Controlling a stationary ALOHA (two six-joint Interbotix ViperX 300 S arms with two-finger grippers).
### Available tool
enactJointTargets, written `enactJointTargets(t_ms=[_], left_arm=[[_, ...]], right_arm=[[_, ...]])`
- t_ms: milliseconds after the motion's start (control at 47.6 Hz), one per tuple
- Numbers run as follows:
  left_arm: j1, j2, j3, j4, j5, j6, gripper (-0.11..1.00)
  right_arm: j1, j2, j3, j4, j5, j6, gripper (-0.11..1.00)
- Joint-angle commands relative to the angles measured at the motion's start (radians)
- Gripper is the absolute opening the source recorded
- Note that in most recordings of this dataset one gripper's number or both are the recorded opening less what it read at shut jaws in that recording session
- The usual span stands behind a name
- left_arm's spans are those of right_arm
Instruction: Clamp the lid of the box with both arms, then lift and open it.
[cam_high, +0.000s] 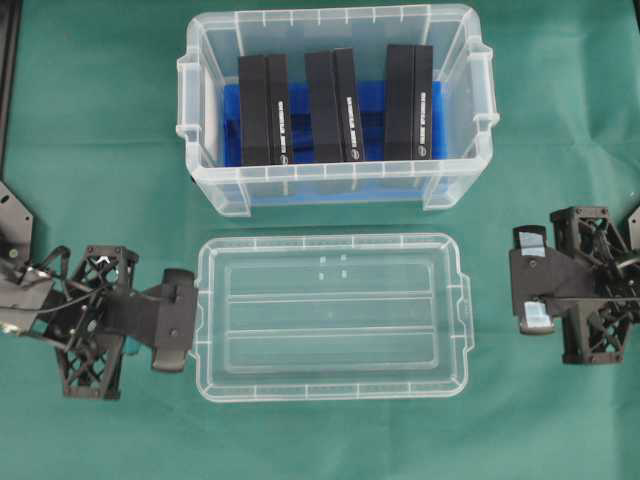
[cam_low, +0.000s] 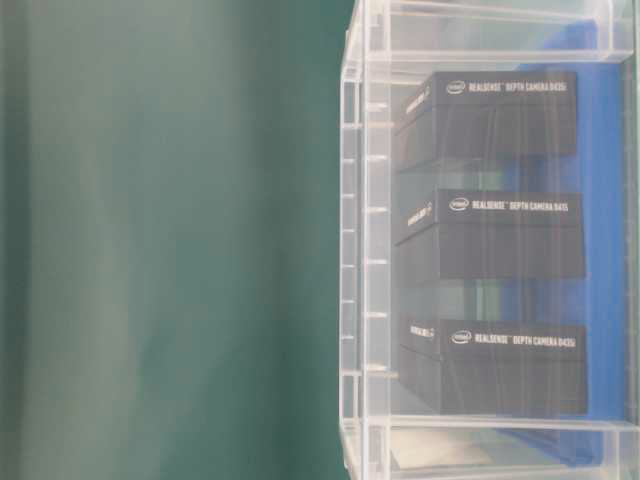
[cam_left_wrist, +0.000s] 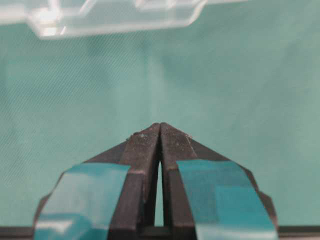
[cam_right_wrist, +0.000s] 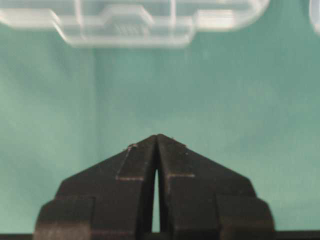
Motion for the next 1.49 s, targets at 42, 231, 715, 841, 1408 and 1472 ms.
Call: enactJointTargets(t_ms=[42,231,715,841,1408,1472], left_arm=[[-0.038,-0.04,-0.063,0.005,0.009,0.0,0.0],[-0.087,-0.097,-0.16,0.015,0.057,0.021,0.0],[-0.083,-0.164,-0.29,0.02,0.129,0.195,0.0],[-0.032,-0.192,-0.342,0.02,0.127,0.288,0.0],[0.256,-0.324,-0.388,0.017,-0.137,0.555,0.0],[0.295,-0.341,-0.379,0.015,-0.152,0.568,0.0]], right_arm=[[0.017,-0.02,-0.083,-0.003,0.005,-0.002,0.0],[0.064,-0.026,-0.193,-0.003,0.018,-0.005,0.0],[0.109,-0.035,-0.316,-0.046,0.067,-0.011,0.0],[0.098,-0.067,-0.371,-0.138,0.075,-0.028,0.0],[-0.158,-0.229,-0.448,-0.445,-0.029,-0.044,0.0],[-0.201,-0.238,-0.44,-0.448,-0.034,-0.066,0.0]])
